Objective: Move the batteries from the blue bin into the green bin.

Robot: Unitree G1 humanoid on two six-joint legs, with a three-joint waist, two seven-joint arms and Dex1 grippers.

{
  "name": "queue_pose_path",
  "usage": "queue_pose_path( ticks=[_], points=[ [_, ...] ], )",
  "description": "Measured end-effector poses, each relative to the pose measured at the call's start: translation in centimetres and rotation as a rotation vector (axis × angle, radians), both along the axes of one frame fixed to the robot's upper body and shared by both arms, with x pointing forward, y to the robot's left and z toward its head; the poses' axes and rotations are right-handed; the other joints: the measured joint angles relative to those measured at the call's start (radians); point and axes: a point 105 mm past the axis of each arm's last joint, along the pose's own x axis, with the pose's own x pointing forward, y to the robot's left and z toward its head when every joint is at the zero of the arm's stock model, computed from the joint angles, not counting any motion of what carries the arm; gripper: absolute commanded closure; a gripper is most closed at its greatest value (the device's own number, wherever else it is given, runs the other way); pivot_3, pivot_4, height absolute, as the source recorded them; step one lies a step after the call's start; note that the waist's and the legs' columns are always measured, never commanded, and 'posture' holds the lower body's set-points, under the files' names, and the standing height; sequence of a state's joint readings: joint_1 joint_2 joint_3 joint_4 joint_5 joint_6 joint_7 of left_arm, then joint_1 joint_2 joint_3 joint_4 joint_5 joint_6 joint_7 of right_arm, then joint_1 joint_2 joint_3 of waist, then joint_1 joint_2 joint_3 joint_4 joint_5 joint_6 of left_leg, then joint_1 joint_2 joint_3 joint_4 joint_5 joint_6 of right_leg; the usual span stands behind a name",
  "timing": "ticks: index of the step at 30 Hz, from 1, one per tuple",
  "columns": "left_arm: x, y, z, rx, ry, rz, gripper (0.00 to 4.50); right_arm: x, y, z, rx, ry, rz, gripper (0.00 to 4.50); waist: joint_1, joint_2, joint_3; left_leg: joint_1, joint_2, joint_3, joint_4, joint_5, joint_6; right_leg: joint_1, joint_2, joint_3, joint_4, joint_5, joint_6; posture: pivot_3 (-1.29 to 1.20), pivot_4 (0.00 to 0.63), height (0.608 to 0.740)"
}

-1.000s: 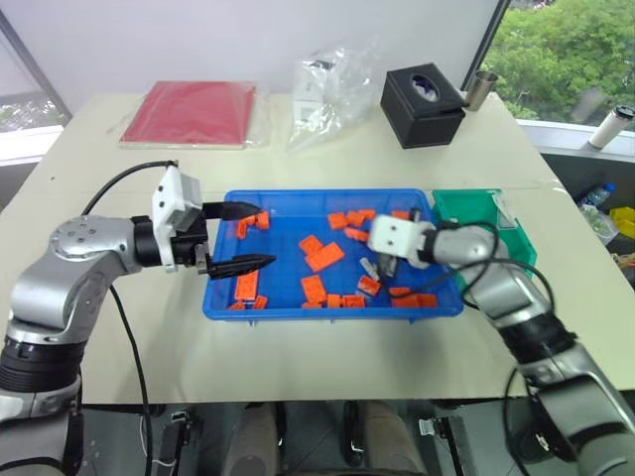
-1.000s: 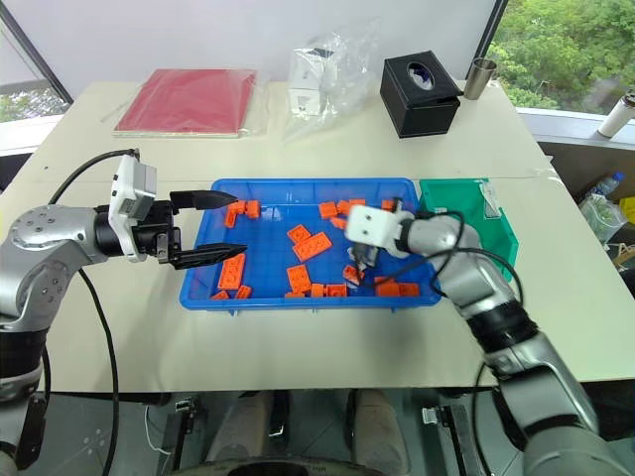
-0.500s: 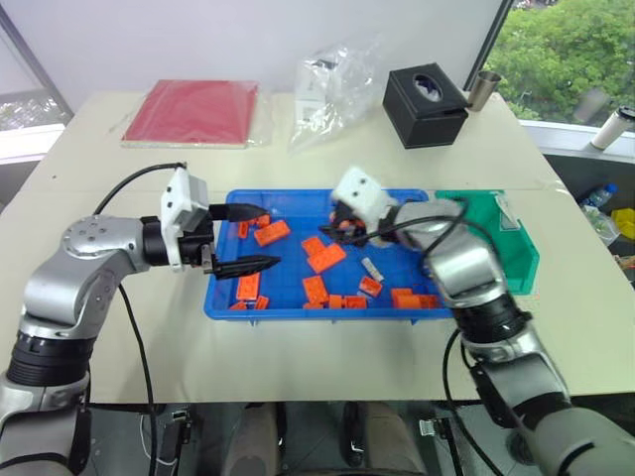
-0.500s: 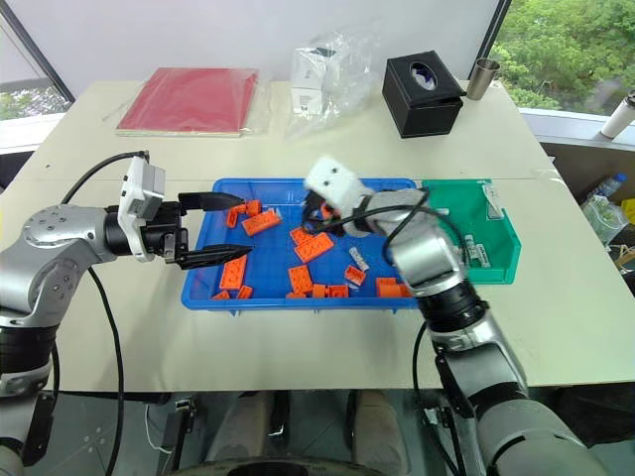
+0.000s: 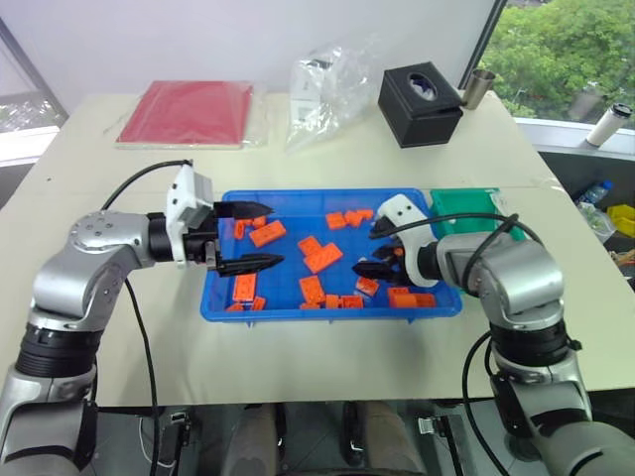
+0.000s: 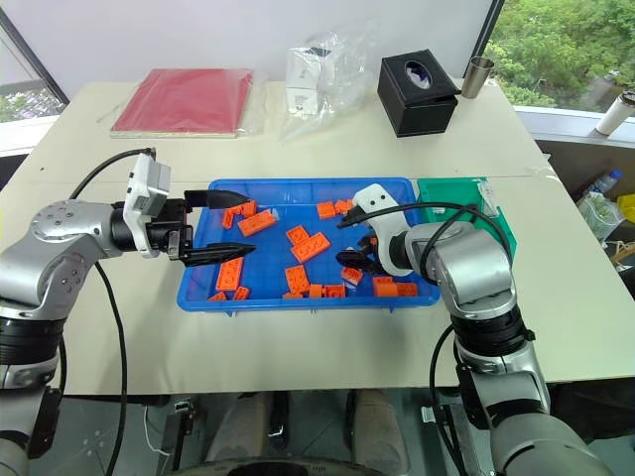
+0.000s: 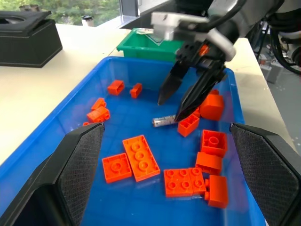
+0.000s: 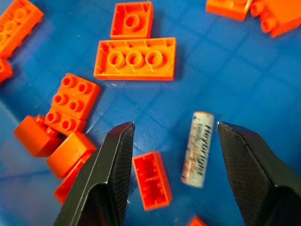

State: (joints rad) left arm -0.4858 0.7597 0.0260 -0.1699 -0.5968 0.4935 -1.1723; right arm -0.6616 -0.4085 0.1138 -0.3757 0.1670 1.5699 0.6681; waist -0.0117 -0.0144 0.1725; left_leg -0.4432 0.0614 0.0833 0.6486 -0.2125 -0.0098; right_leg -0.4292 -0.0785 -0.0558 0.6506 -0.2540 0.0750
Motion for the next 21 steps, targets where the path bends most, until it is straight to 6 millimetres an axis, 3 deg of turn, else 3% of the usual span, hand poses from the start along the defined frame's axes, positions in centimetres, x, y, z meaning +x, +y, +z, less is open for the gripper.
queue_pose_path(
  ticks=[8, 11, 14, 15, 19, 21],
  points=[
    [0.0, -0.1, 0.1, -0.001, -0.004, 0.010, 0.00, 1.3, -1.1, -2.1, -0.037, 0.004, -0.048, 1.68, -0.001, 0.000, 0.000, 0.000, 0.000, 0.000, 0.000, 0.000, 0.000, 0.000, 0.000, 0.000, 0.000, 0.000, 0.000, 0.00, 0.150, 0.736],
    [0.0, -0.1, 0.2, 0.001, -0.006, 0.013, 0.00, 1.6, -1.5, -2.2, -0.055, -0.014, -0.044, 2.58, -0.001, 0.000, 0.000, 0.000, 0.000, 0.000, 0.000, 0.000, 0.000, 0.000, 0.000, 0.000, 0.000, 0.000, 0.000, 0.00, 0.150, 0.736],
    [-0.1, -0.2, 0.3, 0.006, -0.008, 0.010, 0.00, 1.6, -1.3, -2.3, -0.052, -0.015, -0.033, 4.13, -0.001, 0.000, 0.000, 0.000, 0.000, 0.000, 0.000, 0.000, 0.000, 0.000, 0.000, 0.000, 0.000, 0.000, 0.000, 0.00, 0.150, 0.736],
    [-0.1, -0.2, 0.3, 0.006, -0.008, 0.009, 0.00, 1.6, -1.2, -2.3, -0.049, -0.014, -0.027, 4.47, -0.001, 0.000, 0.000, 0.000, 0.000, 0.000, 0.000, 0.000, 0.000, 0.000, 0.000, 0.000, 0.000, 0.000, 0.000, 0.00, 0.150, 0.736],
    [-0.2, -0.2, 0.2, 0.007, -0.007, 0.009, 0.00, 1.3, -0.9, -2.0, -0.017, 0.005, -0.019, 4.46, -0.001, 0.000, 0.000, 0.000, 0.000, 0.000, 0.000, 0.000, 0.000, 0.000, 0.000, 0.000, -0.001, 0.000, 0.000, 0.00, 0.150, 0.736],
    [-0.2, -0.2, 0.1, 0.007, -0.004, 0.008, 0.00, 1.3, -1.0, -0.8, 0.022, 0.000, -0.025, 4.46, -0.001, 0.000, 0.000, 0.000, 0.000, 0.000, 0.000, 0.000, 0.000, 0.000, 0.000, 0.000, -0.001, 0.000, 0.000, 0.00, 0.150, 0.736]
  ],
)
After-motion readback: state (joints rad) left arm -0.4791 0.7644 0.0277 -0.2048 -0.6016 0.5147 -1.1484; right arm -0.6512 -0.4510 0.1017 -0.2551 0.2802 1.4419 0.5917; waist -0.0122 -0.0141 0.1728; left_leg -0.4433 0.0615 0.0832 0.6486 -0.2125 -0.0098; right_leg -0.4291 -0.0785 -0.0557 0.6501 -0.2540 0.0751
